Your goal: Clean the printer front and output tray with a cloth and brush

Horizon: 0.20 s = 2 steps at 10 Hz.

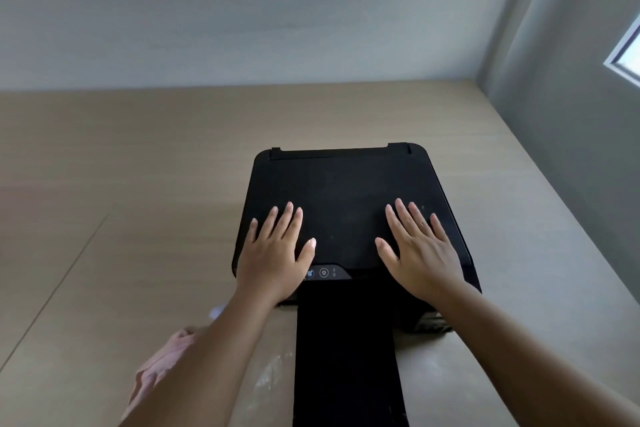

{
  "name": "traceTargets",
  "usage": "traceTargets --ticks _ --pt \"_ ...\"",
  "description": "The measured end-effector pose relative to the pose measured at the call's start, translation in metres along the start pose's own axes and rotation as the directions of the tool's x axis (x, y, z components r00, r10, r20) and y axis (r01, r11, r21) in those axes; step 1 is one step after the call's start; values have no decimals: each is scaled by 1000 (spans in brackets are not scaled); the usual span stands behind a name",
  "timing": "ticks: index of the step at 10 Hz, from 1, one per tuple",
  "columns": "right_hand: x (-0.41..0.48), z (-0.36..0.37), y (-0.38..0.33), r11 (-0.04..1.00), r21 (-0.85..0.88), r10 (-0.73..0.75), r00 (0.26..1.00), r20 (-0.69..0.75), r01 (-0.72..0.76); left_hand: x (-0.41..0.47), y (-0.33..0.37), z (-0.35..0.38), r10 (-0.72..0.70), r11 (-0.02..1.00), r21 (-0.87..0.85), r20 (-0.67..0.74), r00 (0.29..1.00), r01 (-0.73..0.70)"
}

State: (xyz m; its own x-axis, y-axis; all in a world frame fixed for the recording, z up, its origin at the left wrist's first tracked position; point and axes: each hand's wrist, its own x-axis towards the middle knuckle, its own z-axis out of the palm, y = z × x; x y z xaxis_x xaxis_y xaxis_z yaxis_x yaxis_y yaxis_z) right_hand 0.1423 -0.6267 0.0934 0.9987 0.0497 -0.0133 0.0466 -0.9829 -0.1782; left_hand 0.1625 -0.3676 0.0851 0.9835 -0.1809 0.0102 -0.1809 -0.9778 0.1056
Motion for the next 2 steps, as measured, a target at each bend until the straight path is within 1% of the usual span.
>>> traceTargets --ticks 1,2 --pt "-4 -31 -5 941 335 20 996 82 -47 -2 -1 0 -3 1000 -12 -25 1000 3" --pt "-24 -90 -14 687 724 118 973 -200 65 -3 1 0 -5 1000 -21 -49 999 4"
